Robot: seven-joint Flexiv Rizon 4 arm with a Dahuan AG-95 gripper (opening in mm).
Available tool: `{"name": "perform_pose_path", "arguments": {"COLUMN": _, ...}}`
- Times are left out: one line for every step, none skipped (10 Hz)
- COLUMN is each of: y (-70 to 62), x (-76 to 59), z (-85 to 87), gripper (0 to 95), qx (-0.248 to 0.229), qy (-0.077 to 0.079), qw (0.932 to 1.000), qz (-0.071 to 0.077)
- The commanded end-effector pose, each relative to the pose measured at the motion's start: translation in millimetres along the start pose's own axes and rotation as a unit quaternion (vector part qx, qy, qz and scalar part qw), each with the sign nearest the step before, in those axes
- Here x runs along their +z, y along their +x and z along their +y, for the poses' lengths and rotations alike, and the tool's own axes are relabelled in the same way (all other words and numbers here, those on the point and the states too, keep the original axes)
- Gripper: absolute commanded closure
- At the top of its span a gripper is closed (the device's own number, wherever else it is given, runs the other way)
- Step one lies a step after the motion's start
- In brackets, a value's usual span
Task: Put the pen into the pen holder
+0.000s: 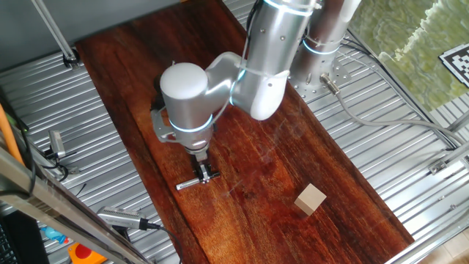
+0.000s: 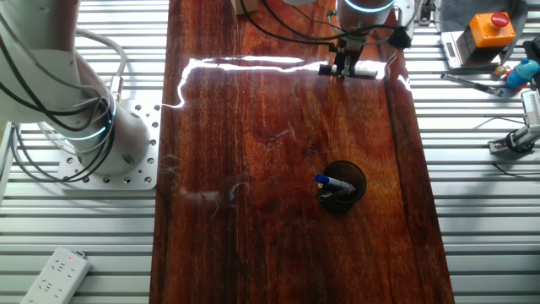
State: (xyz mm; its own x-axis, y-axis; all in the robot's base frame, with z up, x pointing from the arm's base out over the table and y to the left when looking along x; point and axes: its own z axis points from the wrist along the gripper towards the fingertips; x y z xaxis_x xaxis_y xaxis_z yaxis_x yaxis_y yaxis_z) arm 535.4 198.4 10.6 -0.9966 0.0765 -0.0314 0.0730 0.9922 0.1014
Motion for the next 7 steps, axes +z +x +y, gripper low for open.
{"name": "perform_pose_path", "arguments": {"y": -1.5, "x": -8.6, "z": -2.5, "gripper": 95.0, "qx": -0.040, "qy": 0.024, "qw": 0.9989, "qz": 0.005}}
{"name": "perform_pose_path", "arguments": {"y": -4.3, "x": -27.0, "z": -2.8, "gripper": 95.0, "qx": -0.052, "qy": 0.023, "qw": 0.9981, "qz": 0.023}}
{"name": "perform_pose_path", "arguments": {"y": -5.6, "x": -41.0, "z": -3.7, "gripper": 95.0, "qx": -0.060, "qy": 0.022, "qw": 0.9975, "qz": 0.030}}
{"name": "perform_pose_path", "arguments": {"y": -7.0, "x": -64.8, "z": -7.0, "gripper": 95.0, "qx": -0.079, "qy": 0.016, "qw": 0.9958, "qz": 0.044}}
{"name": "perform_pose_path", "arguments": {"y": -7.2, "x": -75.7, "z": -9.2, "gripper": 95.0, "qx": -0.089, "qy": 0.010, "qw": 0.9946, "qz": 0.052}}
{"name": "perform_pose_path", "arguments": {"y": -6.0, "x": -96.6, "z": -15.1, "gripper": 95.0, "qx": -0.106, "qy": -0.010, "qw": 0.9913, "qz": 0.076}}
{"name": "perform_pose_path", "arguments": {"y": -3.6, "x": -110.1, "z": -20.1, "gripper": 95.0, "qx": -0.120, "qy": -0.022, "qw": 0.9880, "qz": 0.095}}
